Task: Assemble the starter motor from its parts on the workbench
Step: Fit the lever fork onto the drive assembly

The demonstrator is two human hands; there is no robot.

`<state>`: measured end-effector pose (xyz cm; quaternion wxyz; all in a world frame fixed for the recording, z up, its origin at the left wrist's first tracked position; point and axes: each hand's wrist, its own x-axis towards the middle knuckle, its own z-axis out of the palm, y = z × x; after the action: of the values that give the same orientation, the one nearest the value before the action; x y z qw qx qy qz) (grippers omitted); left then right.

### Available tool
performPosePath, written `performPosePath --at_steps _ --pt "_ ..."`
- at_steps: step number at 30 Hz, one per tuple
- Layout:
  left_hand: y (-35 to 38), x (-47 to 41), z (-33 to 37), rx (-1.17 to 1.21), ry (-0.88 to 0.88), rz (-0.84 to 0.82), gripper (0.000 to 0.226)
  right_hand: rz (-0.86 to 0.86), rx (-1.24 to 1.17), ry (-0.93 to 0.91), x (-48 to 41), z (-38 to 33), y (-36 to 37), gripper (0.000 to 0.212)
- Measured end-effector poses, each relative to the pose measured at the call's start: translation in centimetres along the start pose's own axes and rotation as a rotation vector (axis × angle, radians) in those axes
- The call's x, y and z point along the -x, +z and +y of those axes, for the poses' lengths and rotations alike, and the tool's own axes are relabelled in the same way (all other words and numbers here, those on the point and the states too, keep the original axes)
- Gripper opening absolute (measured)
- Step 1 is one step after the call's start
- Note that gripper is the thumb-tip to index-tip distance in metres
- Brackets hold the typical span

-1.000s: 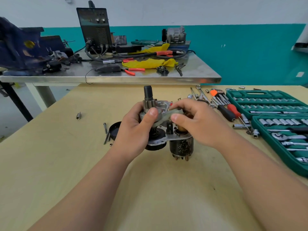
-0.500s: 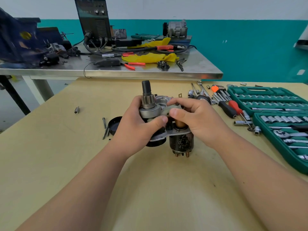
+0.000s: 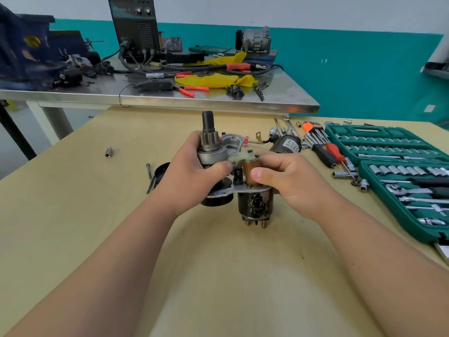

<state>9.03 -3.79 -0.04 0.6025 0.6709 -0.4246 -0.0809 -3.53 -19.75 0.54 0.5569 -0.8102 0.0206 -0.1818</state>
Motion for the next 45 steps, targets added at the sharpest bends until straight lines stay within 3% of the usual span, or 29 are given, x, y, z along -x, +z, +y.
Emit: performPosePath --at_steps 8,11,13,16,20,29,38,45 --pt "-0.2 0.0 0.4 -0.054 -0.02 -0.024 0.033 -0.032 0.209 0.068 0.3 0.2 -0.4 0.014" --pt "0.0 0.0 0.9 -0.067 0.0 -0.037 0.034 -0.024 0.302 0.011 1.0 0.6 0.2 0.059" --pt "0.1 0.0 1.1 -0.057 0.009 -0.041 0.033 -0.013 0.344 -0.137 1.2 0.5 1.1 0.07" --pt "0.0 0.1 1.2 -0.019 -0.003 -0.064 0.034 0.074 0.421 -0.299 1.0 1.1 2.2 0.058" --pt "-0.2 0.0 0.9 0.049 -0.07 -0.082 0.03 0.246 0.391 -0.3 1.0 1.4 3.0 0.039" --pt "0.1 0.1 0.7 -0.015 -0.077 -0.049 0.037 0.259 0.354 -0.293 0.9 1.7 2.8 0.035" --pt "0.5 0.0 1.0 -0.025 -0.074 -0.045 0.036 0.228 0.098 0.013 0.7 1.3 2.6 0.024" --pt "0.4 -0.2 1.1 -0.012 -0.087 -0.068 0.037 0.267 0.093 0.071 0.5 1.1 2.8 0.024"
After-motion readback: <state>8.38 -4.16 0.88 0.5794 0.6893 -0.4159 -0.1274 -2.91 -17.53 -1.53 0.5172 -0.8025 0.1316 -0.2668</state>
